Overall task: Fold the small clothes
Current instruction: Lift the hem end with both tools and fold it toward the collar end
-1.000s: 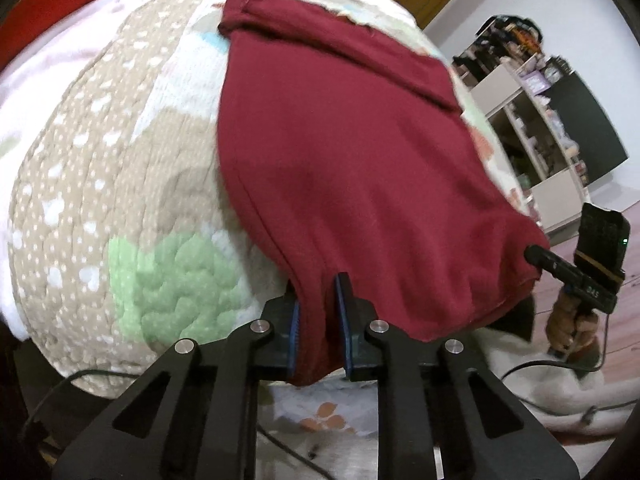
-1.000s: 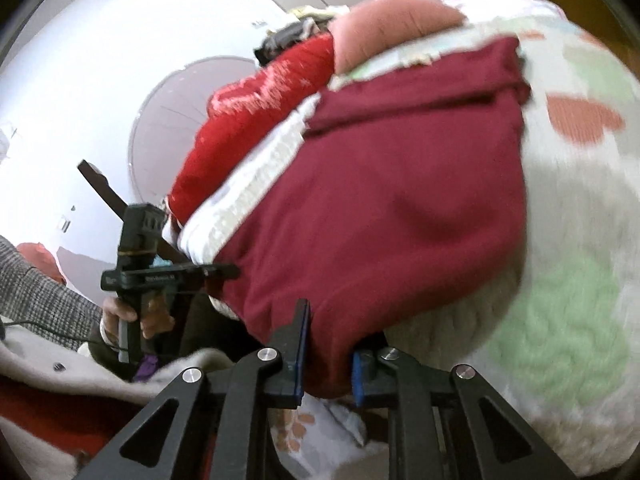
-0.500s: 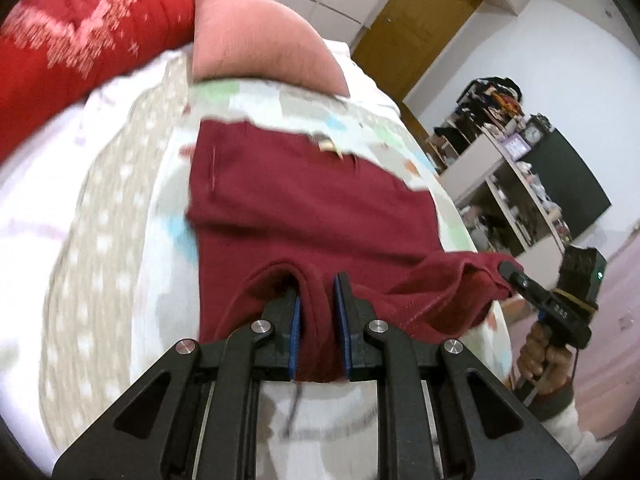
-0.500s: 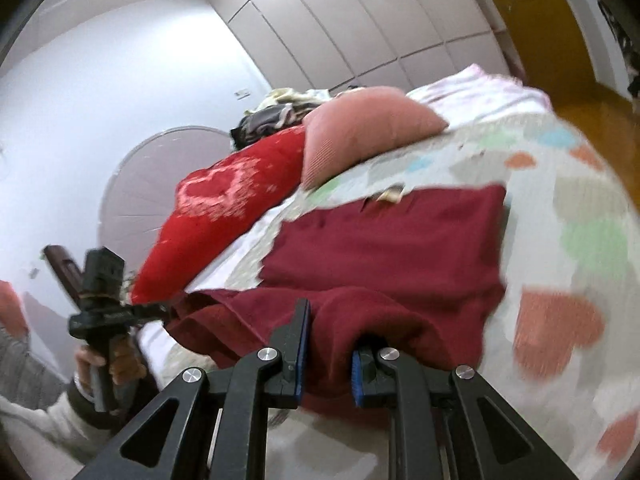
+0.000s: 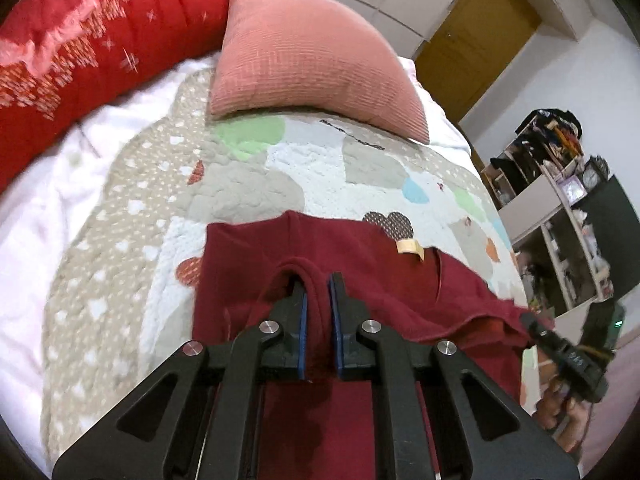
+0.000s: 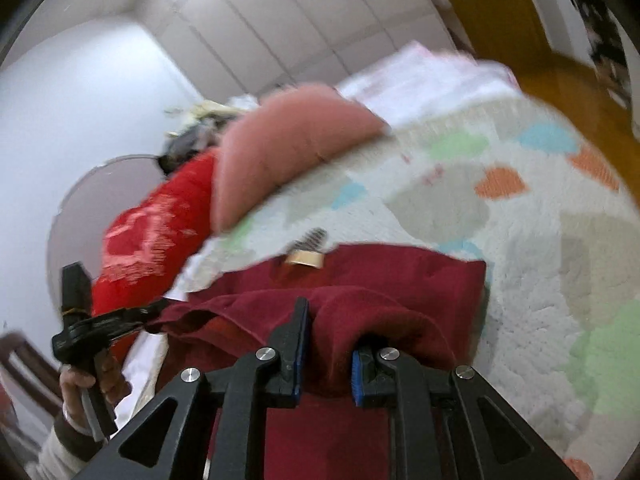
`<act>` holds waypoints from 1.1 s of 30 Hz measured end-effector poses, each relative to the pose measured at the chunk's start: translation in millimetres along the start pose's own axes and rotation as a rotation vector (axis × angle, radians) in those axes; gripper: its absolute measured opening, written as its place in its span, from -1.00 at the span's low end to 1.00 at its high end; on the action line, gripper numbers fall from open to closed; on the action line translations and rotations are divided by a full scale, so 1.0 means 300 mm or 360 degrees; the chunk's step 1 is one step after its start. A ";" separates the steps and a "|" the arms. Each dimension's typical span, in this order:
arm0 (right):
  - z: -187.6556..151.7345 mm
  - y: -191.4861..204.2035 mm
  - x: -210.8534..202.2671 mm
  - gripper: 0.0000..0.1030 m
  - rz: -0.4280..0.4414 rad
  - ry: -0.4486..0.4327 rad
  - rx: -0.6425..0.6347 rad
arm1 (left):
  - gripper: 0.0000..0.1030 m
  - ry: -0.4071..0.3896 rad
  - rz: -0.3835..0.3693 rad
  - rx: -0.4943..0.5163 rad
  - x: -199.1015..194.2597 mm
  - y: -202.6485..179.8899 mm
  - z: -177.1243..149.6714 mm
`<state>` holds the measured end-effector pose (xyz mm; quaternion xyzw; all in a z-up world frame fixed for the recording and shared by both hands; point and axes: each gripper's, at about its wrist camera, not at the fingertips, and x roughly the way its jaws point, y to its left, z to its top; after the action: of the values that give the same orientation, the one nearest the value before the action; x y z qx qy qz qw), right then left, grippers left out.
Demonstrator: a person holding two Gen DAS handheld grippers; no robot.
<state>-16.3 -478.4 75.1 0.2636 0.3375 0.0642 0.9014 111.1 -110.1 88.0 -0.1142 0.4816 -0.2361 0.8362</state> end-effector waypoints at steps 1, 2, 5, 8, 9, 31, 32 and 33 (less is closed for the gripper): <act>0.013 -0.024 0.025 -0.58 -0.0017 0.0032 0.0048 | -0.77 0.0024 -0.0021 -0.0021 0.013 0.006 0.013; 0.020 -0.038 0.030 -0.55 -0.0009 0.0035 0.0080 | -0.74 0.0047 -0.0044 -0.0030 0.021 0.010 0.026; 0.036 -0.052 -0.008 -0.30 0.0047 -0.0013 0.0104 | -0.21 0.0005 -0.0063 -0.0015 0.000 0.005 0.061; 0.051 -0.038 -0.087 0.35 -0.0035 -0.0162 0.0053 | 0.51 -0.0161 -0.0041 -0.0071 -0.057 0.015 0.083; 0.057 -0.040 -0.112 0.42 -0.0060 -0.0213 0.0065 | 0.51 -0.0162 -0.0060 -0.0095 -0.064 0.023 0.089; 0.093 -0.035 0.290 -0.31 -0.0549 0.0094 -0.0274 | 0.54 0.0031 0.0476 0.0036 0.267 0.057 0.053; 0.094 -0.028 0.290 -0.31 -0.0563 0.0100 -0.0288 | 0.54 0.0029 0.0468 0.0020 0.259 0.062 0.051; 0.091 -0.021 0.279 -0.31 -0.0575 0.0099 -0.0302 | 0.54 0.0022 0.0465 0.0012 0.247 0.064 0.046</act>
<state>64.8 -470.9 41.0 0.1106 0.3994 -0.0590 0.9082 160.1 -131.5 31.3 -0.0381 0.4978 -0.1144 0.8588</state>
